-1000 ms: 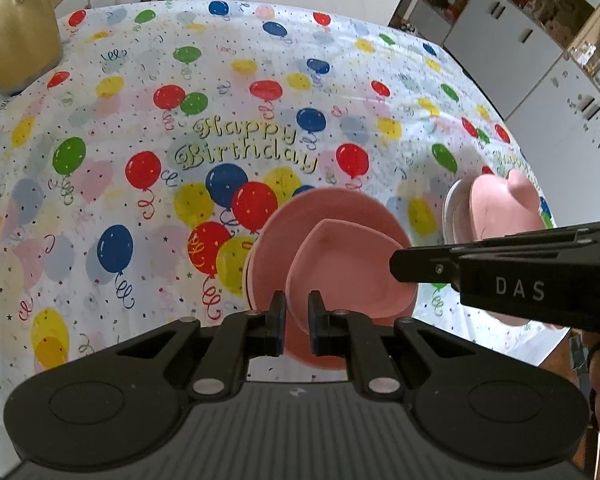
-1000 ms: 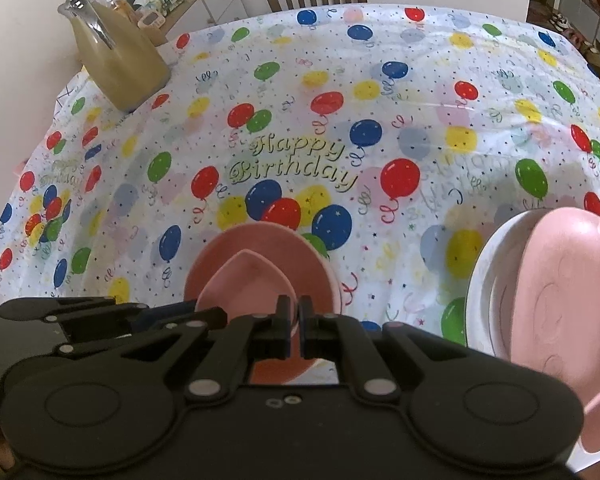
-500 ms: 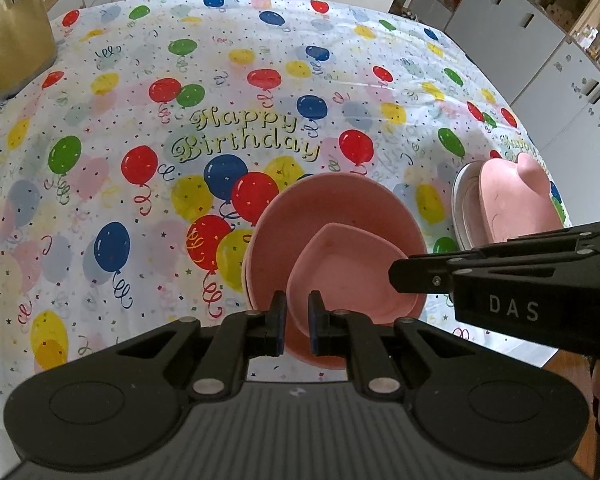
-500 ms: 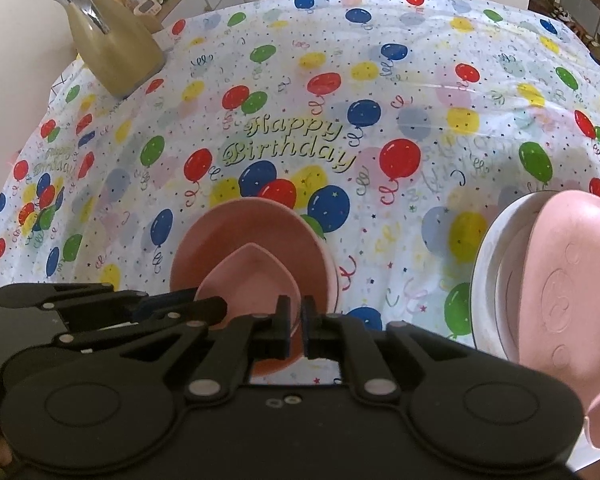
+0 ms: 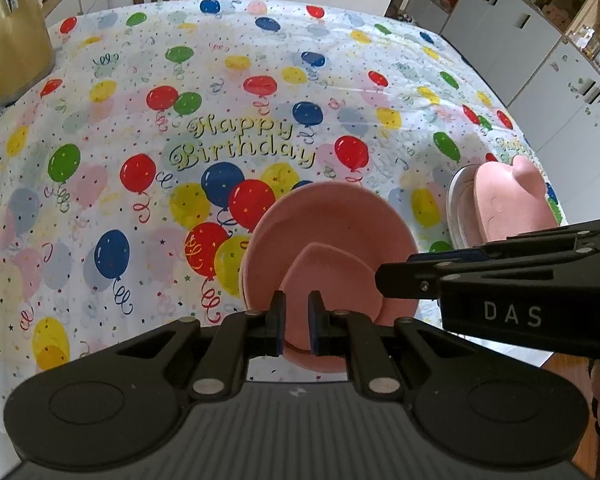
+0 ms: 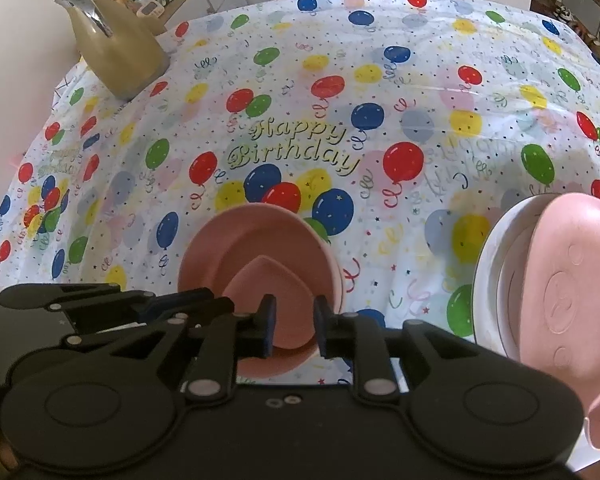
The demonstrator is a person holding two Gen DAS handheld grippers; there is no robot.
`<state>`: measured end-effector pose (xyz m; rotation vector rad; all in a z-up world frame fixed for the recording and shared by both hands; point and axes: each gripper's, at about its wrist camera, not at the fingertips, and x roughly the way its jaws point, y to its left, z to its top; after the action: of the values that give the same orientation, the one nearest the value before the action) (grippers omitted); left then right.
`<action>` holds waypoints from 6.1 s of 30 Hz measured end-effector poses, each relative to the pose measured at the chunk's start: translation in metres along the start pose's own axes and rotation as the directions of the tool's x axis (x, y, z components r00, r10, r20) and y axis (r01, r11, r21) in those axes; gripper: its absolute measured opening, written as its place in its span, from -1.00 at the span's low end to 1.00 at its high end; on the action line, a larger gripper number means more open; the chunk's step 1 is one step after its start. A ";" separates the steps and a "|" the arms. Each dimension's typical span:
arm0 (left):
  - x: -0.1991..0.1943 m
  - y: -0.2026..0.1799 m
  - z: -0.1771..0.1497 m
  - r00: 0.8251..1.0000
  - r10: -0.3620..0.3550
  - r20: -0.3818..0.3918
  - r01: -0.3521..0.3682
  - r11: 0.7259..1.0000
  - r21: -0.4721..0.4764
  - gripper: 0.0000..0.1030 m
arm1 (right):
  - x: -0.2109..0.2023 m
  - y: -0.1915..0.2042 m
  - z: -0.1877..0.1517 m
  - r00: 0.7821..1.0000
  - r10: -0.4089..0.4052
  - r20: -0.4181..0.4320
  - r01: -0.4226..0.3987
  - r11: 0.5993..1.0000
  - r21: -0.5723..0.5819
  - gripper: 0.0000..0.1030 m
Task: Organize plates and bowls
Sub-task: 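Lift the heart-shaped bowl with both grippers and lower it into the pink bowl, then open both grippers to release the heart-shaped bowl, then close both grippers on the rim of the pink bowl, then lift the nested pink bowls with both grippers and carry them to the plate stack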
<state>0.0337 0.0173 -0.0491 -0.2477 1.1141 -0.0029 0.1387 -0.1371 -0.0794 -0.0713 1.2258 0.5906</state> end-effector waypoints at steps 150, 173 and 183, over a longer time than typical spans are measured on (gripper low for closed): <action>0.078 -0.222 0.066 0.994 -0.093 -0.060 0.102 0.982 0.158 -0.36 | -0.081 -0.225 -0.038 0.975 -0.203 0.084 0.161 0.921 0.354 -0.65; 0.105 -0.214 0.065 0.995 -0.070 -0.067 0.074 0.995 0.070 -0.36 | -0.060 -0.240 -0.032 0.988 -0.141 0.062 0.118 0.952 0.284 -0.57; 0.097 -0.211 0.062 0.997 -0.048 -0.052 0.052 0.997 0.062 -0.36 | -0.064 -0.240 -0.033 0.986 -0.151 0.075 0.126 0.955 0.269 -0.44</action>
<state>0.1573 -0.1879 -0.0678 -0.2201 1.1555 -0.0890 0.2071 -0.3774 -0.0952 0.0933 1.1867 0.3016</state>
